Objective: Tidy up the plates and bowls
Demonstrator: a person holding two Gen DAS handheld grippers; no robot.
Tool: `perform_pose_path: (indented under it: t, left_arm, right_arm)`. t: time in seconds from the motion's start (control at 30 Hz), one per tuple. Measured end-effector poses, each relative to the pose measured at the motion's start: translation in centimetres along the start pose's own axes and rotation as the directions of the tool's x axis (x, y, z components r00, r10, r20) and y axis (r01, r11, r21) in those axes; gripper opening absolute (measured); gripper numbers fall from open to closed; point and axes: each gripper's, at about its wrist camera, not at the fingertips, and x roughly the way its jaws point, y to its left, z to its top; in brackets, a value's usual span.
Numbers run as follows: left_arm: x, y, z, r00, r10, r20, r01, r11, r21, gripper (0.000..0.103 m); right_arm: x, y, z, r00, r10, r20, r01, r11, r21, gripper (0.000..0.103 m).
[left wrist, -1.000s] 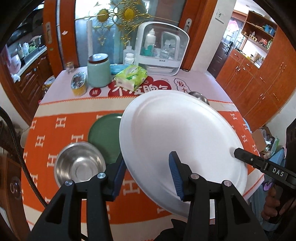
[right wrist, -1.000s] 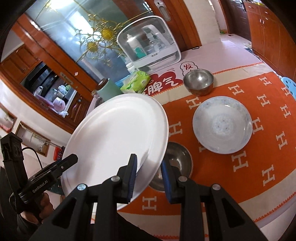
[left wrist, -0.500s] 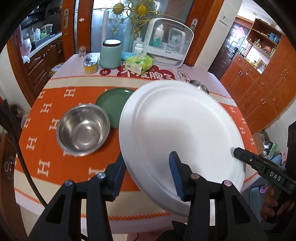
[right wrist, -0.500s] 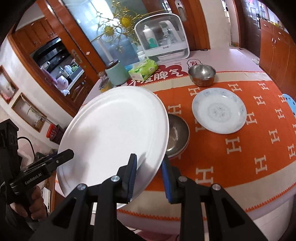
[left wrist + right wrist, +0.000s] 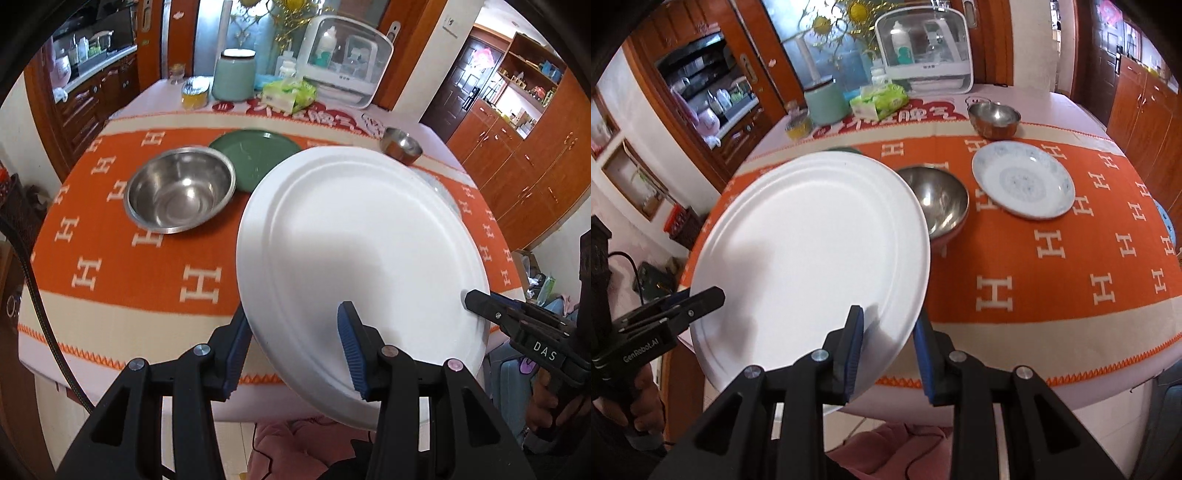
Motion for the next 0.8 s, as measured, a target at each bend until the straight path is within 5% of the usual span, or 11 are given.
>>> perform_pose_path:
  t: [0.43, 0.8]
  left_arm:
    - [4.9, 3.2, -4.7, 0.994, 0.018, -0.109, -0.025, 0.997, -0.067, 0.045]
    - [9.0, 4.0, -4.3, 0.99, -0.011, -0.144, -0.001, 0.996, -0.086, 0.045]
  right_arm:
    - [5.1, 1.5, -3.8, 0.991, -0.06, -0.121, 0.053, 0.997, -0.062, 0.03]
    - [8.5, 0.4, -4.5, 0.983, -0.094, -0.161, 0.09, 0.996, -0.028, 0.033]
